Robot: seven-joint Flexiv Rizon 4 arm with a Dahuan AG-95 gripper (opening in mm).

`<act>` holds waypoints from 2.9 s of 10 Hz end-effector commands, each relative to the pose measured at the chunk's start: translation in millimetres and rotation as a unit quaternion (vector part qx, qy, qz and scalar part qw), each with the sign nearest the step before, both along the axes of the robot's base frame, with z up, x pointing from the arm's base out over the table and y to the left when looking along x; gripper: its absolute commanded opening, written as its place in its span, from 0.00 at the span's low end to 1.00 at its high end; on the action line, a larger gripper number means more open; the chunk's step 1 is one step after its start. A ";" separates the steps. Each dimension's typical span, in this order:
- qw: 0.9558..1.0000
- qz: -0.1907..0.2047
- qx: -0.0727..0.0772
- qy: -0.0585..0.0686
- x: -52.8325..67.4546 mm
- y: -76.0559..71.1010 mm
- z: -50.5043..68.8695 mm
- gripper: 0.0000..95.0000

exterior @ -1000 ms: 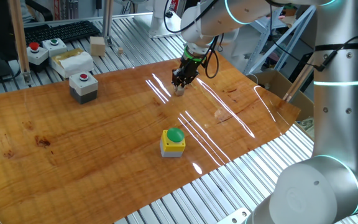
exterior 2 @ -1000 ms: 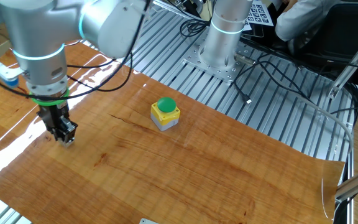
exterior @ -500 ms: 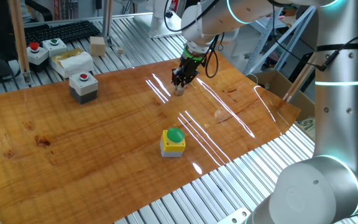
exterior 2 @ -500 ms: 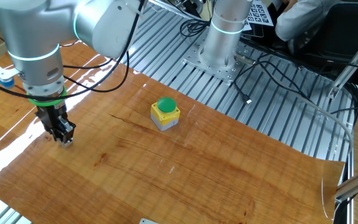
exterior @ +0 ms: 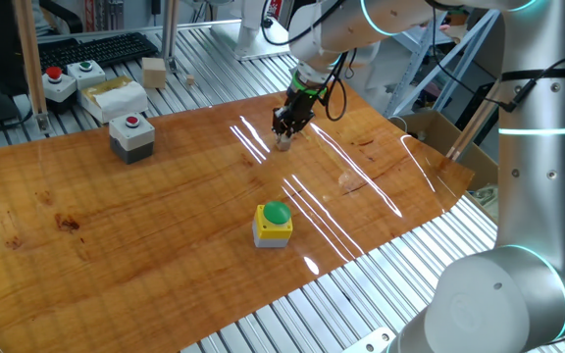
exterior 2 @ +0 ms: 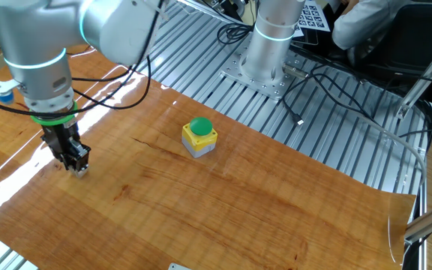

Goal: Hold a small block with the gripper and sweep it from left to right on the table

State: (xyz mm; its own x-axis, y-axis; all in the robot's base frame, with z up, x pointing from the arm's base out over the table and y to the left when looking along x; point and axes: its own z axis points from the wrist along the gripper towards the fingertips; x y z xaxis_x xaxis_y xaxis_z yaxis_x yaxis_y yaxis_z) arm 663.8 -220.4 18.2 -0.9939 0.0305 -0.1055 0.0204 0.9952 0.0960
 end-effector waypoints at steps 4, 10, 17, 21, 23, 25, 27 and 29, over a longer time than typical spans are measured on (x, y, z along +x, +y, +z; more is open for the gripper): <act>0.995 0.066 -0.075 0.004 -0.9 0.3 -0.3 0.00; 0.992 0.085 -0.088 0.005 -0.9 0.3 -0.3 0.00; 0.997 0.071 -0.035 0.018 -0.9 0.3 -0.3 0.00; 0.997 0.071 -0.037 0.017 -1.3 0.2 0.1 0.00; 0.997 0.072 -0.038 0.016 -1.1 0.3 -0.2 0.00; 0.997 0.072 -0.038 0.016 -1.2 1.4 -2.3 0.00; 0.996 0.073 -0.040 0.017 -1.1 2.1 -2.9 0.00; 0.997 0.060 -0.040 0.018 0.6 6.8 -1.9 0.00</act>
